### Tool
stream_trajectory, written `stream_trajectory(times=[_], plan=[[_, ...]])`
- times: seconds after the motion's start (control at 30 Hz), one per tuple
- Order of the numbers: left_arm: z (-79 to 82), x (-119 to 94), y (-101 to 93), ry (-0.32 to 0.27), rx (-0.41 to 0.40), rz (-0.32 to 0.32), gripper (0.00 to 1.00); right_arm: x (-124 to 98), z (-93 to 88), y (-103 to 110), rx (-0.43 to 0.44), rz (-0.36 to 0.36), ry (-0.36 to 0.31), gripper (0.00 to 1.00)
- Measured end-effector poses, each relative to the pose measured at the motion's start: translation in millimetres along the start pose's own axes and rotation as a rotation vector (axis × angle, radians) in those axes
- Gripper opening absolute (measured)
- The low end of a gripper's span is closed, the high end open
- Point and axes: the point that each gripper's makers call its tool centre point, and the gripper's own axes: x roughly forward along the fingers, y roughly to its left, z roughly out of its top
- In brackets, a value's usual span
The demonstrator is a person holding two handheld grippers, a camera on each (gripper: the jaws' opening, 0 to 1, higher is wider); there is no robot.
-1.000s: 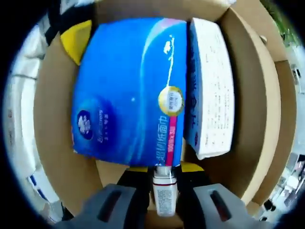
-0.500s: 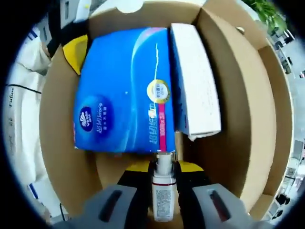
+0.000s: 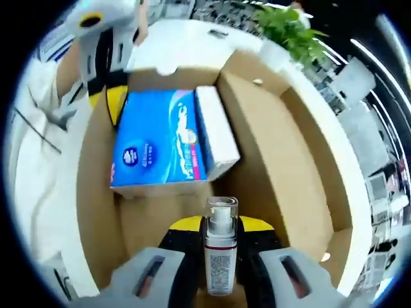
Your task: Operate the shoe box by opening the lid, removing the specified soft item, and placing it in the target area until the item is outside and the box remains undamaged.
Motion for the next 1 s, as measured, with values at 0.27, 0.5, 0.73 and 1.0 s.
stream_trajectory(times=[0.27, 0.5, 0.73, 1.0], plan=[[0.1, 0, -0.3, 0.004, -0.003, -0.004, 0.01, -31, 33.2, -12, -0.047, -0.212, -0.236, 0.18], [-0.1, 0, -0.8, 0.012, -0.023, -0.012, 0.01, -44, 33.4, -15, 0.066, -0.301, -0.318, 0.18], [0.0, 0, -1.0, 0.012, -0.011, -0.009, 0.01, -71, 31.1, -28, 0.221, -0.344, -0.477, 0.18], [-0.2, 0, -1.0, 0.011, -0.011, -0.006, 0.01, -93, 26.5, -30, 0.320, -0.398, -0.576, 0.18]])
